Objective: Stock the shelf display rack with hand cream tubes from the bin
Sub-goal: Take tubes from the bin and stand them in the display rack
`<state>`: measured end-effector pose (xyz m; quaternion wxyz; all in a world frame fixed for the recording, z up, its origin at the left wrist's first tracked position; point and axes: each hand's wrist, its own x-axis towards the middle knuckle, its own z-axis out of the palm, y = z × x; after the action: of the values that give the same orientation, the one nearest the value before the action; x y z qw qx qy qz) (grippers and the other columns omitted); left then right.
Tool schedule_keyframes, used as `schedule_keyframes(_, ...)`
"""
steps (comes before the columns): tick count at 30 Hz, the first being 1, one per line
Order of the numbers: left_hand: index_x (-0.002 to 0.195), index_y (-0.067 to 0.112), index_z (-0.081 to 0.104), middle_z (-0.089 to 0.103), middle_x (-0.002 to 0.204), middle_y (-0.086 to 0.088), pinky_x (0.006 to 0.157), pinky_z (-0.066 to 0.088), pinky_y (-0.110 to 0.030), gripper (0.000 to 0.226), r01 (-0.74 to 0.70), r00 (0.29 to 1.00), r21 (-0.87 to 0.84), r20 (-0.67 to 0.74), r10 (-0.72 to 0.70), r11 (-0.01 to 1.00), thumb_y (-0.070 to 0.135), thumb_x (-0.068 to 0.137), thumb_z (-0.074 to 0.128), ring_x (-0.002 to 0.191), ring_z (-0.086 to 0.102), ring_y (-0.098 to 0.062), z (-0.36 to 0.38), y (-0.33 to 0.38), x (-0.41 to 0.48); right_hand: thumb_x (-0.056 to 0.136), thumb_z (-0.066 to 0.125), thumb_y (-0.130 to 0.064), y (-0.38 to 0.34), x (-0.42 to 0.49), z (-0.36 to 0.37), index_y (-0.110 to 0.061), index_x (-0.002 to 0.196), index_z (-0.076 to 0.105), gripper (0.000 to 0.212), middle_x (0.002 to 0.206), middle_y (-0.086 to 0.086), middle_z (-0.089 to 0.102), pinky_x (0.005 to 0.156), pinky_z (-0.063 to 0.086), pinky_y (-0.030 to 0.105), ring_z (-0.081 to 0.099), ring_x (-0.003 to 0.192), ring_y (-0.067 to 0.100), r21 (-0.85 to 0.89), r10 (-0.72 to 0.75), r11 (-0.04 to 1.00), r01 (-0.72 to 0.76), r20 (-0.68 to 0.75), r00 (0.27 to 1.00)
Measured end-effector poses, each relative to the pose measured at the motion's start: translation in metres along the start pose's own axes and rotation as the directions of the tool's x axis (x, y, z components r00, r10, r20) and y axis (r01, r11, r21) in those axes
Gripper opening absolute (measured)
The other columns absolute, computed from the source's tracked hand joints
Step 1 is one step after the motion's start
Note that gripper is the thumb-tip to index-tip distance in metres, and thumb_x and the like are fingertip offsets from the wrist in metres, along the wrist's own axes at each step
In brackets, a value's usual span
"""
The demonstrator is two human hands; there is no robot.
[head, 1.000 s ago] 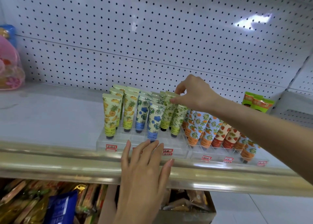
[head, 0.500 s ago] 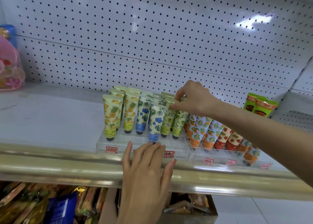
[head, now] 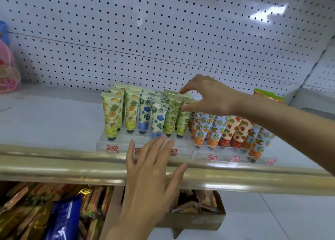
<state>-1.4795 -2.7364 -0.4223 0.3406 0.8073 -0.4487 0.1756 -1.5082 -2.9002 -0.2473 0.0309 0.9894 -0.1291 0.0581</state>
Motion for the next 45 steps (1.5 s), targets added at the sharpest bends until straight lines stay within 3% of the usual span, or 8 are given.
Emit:
schedule_keyframes(7, 0.142, 0.021, 0.040, 0.037, 0.150, 0.002, 0.113, 0.013, -0.051, 0.061, -0.118, 0.993, 0.143, 0.039, 0.114, 0.983, 0.058, 0.095, 0.028, 0.140, 0.028, -0.013, -0.017, 0.012, -0.025, 0.089, 0.044, -0.056, 0.003, -0.085, 0.021, -0.016, 0.152, 0.007, 0.084, 0.160, 0.001, 0.004, 0.115, 0.005, 0.031, 0.004, 0.146, 0.017, -0.262, -0.154, 0.952, 0.158, 0.034, 0.987)
schedule_keyframes(13, 0.138, 0.011, 0.047, 0.044, 0.145, -0.006, 0.114, 0.021, -0.049, 0.060, -0.245, 0.966, 0.164, 0.121, 0.227, 0.956, 0.050, 0.094, 0.038, 0.134, 0.040, -0.021, -0.014, 0.020, -0.085, 0.089, 0.042, -0.052, 0.011, -0.165, 0.099, -0.002, 0.144, 0.033, 0.075, 0.149, 0.016, 0.036, 0.110, 0.021, 0.036, 0.031, 0.136, 0.030, -0.306, -0.336, 0.906, 0.291, -0.104, 0.936)
schedule_keyframes(19, 0.135, 0.009, 0.049, 0.052, 0.137, -0.009, 0.109, 0.026, -0.040, 0.060, -0.156, 0.904, 0.123, 0.417, 0.091, 0.980, 0.051, 0.094, 0.036, 0.124, 0.045, -0.023, 0.029, -0.008, -0.181, 0.080, 0.061, -0.051, 0.017, -0.231, 0.229, -0.008, 0.141, 0.040, 0.078, 0.141, 0.014, 0.046, 0.097, 0.042, 0.040, 0.048, 0.122, 0.030, -0.094, -0.369, 0.917, 0.388, 0.173, 0.913)
schedule_keyframes(24, 0.142, 0.011, 0.039, 0.039, 0.148, -0.010, 0.104, 0.037, -0.044, 0.073, -0.004, 0.750, 0.277, 0.637, -0.180, 0.961, 0.061, 0.089, 0.031, 0.128, 0.045, -0.030, 0.077, -0.049, -0.254, 0.085, 0.053, -0.058, 0.020, -0.255, 0.360, -0.018, 0.150, 0.014, 0.086, 0.154, 0.008, 0.019, 0.109, 0.032, 0.043, 0.026, 0.139, 0.028, 0.146, -0.126, 0.989, 0.032, 0.700, 0.703)
schedule_keyframes(30, 0.141, 0.013, 0.035, 0.040, 0.144, -0.018, 0.100, 0.037, -0.055, 0.075, 0.267, 0.701, 0.368, 0.560, -0.442, 0.891, 0.060, 0.084, 0.035, 0.124, 0.046, -0.040, 0.106, -0.078, -0.311, 0.073, 0.058, -0.067, 0.024, -0.285, 0.477, -0.050, 0.142, -0.018, 0.104, 0.160, 0.001, -0.003, 0.111, 0.026, 0.053, 0.009, 0.147, 0.025, 0.336, -0.184, 0.927, -0.166, 0.795, 0.578)
schedule_keyframes(35, 0.147, 0.007, 0.023, 0.027, 0.151, -0.023, 0.108, 0.026, -0.046, 0.082, 0.444, 0.680, 0.262, 0.524, -0.513, 0.857, 0.056, 0.083, 0.037, 0.136, 0.029, -0.037, 0.123, -0.083, -0.333, 0.078, 0.069, -0.048, -0.012, -0.316, 0.534, -0.015, 0.150, 0.017, 0.095, 0.153, 0.010, 0.027, 0.110, 0.033, 0.035, 0.033, 0.138, 0.024, 0.299, 0.079, 0.574, -0.762, 0.907, 0.415)
schedule_keyframes(39, 0.148, 0.006, 0.021, 0.023, 0.153, -0.022, 0.111, 0.022, -0.043, 0.083, 0.608, 0.626, 0.206, 0.470, -0.623, 0.767, 0.052, 0.085, 0.048, 0.139, 0.025, -0.038, 0.137, -0.086, -0.355, 0.084, 0.066, -0.043, -0.037, -0.337, 0.564, -0.008, 0.149, 0.014, 0.091, 0.152, 0.011, 0.028, 0.103, 0.035, 0.030, 0.035, 0.136, 0.027, 0.226, 0.030, 0.552, -0.802, 0.957, 0.290)
schedule_keyframes(45, 0.150, 0.022, 0.015, 0.032, 0.146, -0.016, 0.107, 0.035, -0.042, 0.074, 0.691, 0.652, 0.060, 0.380, -0.657, 0.720, 0.042, 0.088, 0.049, 0.131, 0.037, -0.029, 0.147, -0.087, -0.366, 0.067, 0.073, -0.059, -0.064, -0.328, 0.600, -0.008, 0.125, 0.046, 0.082, 0.127, 0.005, 0.051, 0.078, 0.044, 0.029, 0.055, 0.102, 0.017, 0.295, 0.091, 0.203, -0.933, 0.944, 0.318)
